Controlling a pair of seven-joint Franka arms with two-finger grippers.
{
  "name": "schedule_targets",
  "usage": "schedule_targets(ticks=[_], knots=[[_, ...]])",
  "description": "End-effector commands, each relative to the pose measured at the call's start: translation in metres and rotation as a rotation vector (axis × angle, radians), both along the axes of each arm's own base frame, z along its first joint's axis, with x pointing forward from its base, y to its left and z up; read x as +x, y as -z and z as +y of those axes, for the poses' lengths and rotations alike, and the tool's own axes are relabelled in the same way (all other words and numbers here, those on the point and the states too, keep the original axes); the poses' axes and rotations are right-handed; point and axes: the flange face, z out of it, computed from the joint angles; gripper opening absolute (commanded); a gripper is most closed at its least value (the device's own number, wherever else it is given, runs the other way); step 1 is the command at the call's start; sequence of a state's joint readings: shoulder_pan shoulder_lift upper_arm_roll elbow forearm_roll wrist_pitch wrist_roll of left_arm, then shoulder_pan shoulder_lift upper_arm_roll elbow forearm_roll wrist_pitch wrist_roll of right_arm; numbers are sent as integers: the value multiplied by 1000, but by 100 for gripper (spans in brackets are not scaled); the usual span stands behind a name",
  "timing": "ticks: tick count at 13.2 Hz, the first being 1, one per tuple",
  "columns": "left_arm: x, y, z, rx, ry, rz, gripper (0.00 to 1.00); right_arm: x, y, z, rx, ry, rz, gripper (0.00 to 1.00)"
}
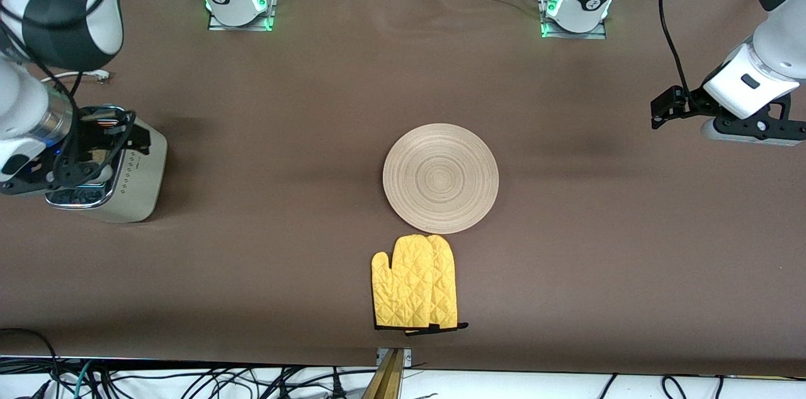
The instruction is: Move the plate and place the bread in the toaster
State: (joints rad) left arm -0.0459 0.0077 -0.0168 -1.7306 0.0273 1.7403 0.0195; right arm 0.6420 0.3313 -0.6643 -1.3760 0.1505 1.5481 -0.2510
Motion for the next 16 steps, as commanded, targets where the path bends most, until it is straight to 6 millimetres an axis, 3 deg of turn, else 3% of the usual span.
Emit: schedule_targets(ticks=[1,6,8,9,16], knots=[[-1,-5,-1,-1,-9,6,100,-23,-15,-8,123,64,36,100],[-1,-5,-2,0,-8,9,100,-56,-18,-21,128,60,41,100],[-1,-5,-2,0,-8,9,100,-56,-19,-22,81,45,36,100],[-1,-5,-2,0,-8,9,100,-57,-21,-10,32,14,25,100],[-1,-5,-2,0,-8,9,100,-58,-22,-15,35,23,33,100]])
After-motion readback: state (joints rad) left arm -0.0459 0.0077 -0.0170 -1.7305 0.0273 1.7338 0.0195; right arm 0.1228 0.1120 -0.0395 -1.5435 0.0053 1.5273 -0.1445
